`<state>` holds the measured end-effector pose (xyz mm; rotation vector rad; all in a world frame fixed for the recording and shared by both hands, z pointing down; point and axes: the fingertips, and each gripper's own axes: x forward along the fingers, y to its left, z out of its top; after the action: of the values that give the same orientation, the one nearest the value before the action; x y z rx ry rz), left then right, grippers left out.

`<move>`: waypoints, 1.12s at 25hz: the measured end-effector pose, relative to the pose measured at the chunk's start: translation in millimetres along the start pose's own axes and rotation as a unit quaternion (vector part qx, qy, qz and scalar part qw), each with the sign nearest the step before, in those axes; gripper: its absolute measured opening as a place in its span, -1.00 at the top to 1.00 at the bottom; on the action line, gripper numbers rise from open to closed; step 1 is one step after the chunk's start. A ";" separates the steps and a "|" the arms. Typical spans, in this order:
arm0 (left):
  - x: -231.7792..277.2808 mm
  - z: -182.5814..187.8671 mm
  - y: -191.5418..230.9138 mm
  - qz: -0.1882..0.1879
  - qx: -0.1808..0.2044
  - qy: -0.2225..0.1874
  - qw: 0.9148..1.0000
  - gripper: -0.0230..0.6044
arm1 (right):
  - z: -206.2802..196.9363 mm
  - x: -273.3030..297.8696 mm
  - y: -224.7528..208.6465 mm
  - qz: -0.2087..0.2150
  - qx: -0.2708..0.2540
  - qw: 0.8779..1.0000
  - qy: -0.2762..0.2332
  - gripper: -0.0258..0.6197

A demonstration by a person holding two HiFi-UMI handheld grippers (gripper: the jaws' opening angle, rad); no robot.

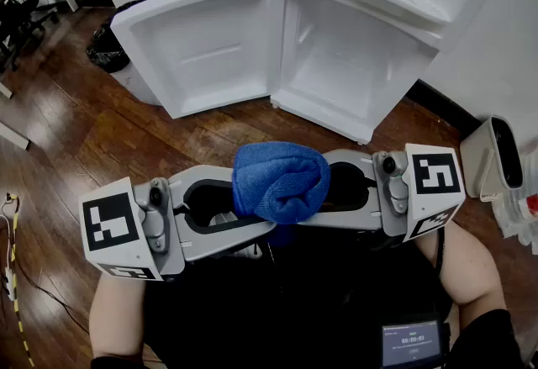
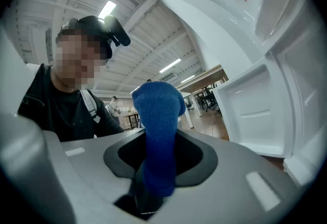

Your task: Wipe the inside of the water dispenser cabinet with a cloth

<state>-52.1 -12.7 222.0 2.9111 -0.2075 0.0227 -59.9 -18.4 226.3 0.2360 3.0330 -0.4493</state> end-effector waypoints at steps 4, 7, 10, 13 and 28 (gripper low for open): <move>-1.4 7.5 14.6 0.052 -0.005 -0.028 0.998 0.10 | 13.6 -16.4 -10.0 -0.033 0.016 0.998 -0.049 0.51; -19.1 21.2 37.0 0.110 0.019 -0.043 0.993 -0.03 | 29.6 -35.8 -24.7 -0.083 0.028 0.992 -0.087 0.51; -67.7 50.5 71.2 0.205 0.074 -0.069 0.974 -0.03 | 40.4 -55.9 -48.5 -0.143 0.032 0.982 -0.115 0.51; -144.9 77.9 131.2 0.361 0.119 -0.078 0.921 -0.03 | 44.8 -73.6 -72.8 -0.198 0.035 0.971 -0.128 0.51; -211.0 48.2 288.1 0.350 0.034 0.055 0.935 -0.23 | 30.0 -75.4 -85.2 -0.199 0.085 0.967 -0.133 0.49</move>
<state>-301.9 -272.3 231.7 2.7219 -1.2212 0.3100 2.0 -118.4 228.4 -0.4040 2.7686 -0.7048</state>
